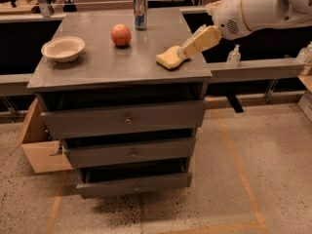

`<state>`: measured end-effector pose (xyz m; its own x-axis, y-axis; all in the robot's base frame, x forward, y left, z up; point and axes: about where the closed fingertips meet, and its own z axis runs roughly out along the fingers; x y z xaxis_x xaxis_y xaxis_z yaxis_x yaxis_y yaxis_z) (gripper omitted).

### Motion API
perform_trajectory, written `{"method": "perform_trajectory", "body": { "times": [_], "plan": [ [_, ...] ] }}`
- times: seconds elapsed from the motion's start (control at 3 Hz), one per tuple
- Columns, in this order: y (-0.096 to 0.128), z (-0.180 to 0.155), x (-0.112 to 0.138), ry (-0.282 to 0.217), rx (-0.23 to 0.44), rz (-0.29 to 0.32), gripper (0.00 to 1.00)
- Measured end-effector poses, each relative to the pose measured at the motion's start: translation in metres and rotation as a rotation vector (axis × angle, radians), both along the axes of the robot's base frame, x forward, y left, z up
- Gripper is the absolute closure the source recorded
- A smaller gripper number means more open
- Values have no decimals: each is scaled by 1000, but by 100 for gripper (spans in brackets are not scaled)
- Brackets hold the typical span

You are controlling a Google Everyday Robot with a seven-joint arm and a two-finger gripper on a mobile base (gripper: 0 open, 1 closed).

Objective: Pick apple

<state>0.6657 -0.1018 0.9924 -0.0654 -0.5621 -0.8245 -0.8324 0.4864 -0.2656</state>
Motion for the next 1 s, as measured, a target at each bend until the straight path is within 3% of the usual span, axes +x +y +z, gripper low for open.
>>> {"method": "perform_trajectory", "body": {
  "times": [0.33, 0.67, 1.0],
  "plan": [
    [3, -1, 0, -8, -2, -6, 0],
    [31, -5, 30, -78, 37, 21, 0],
    [59, -7, 82, -185, 96, 30, 0]
  ]
}}
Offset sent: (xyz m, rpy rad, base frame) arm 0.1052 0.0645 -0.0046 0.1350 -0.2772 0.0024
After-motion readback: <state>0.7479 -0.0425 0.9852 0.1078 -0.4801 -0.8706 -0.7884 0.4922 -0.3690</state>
